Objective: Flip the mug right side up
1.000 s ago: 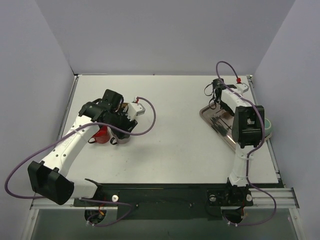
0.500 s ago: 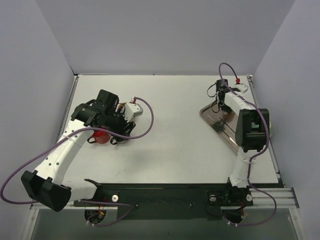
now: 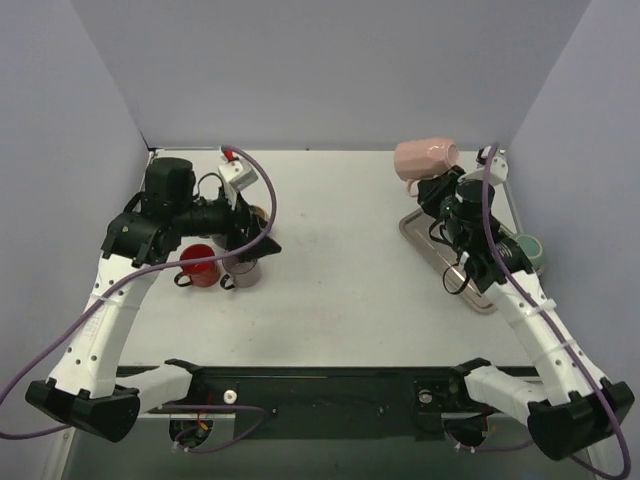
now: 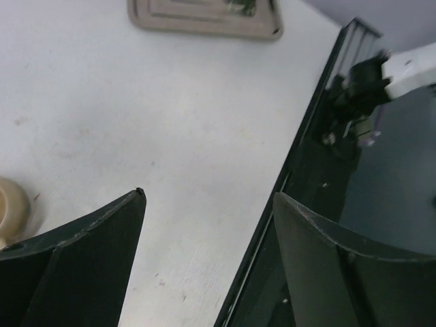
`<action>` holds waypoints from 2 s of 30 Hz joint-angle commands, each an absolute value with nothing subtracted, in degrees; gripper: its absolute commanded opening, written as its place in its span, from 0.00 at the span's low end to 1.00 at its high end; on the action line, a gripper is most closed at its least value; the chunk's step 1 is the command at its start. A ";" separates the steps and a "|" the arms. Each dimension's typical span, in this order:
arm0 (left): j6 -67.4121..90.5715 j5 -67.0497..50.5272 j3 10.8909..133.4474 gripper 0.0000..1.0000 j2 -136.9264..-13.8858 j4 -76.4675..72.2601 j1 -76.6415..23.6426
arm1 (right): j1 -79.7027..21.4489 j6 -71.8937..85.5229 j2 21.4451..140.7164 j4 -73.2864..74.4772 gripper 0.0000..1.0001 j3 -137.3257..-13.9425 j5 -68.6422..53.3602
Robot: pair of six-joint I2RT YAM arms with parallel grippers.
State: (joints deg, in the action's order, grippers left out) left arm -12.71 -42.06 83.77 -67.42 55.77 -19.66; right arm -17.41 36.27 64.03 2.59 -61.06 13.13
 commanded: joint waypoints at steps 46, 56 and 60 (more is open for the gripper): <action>-8.43 -7.50 98.87 0.00 -103.08 52.04 -30.67 | -15.30 24.79 57.48 26.81 0.93 -60.21 32.14; -12.48 -2.11 109.85 0.00 -120.21 53.69 -31.11 | -0.54 24.79 60.82 22.68 0.92 -53.79 28.83; -13.18 -2.46 114.42 0.12 -124.36 57.82 -31.20 | 4.64 24.61 62.75 21.89 0.93 -52.65 29.35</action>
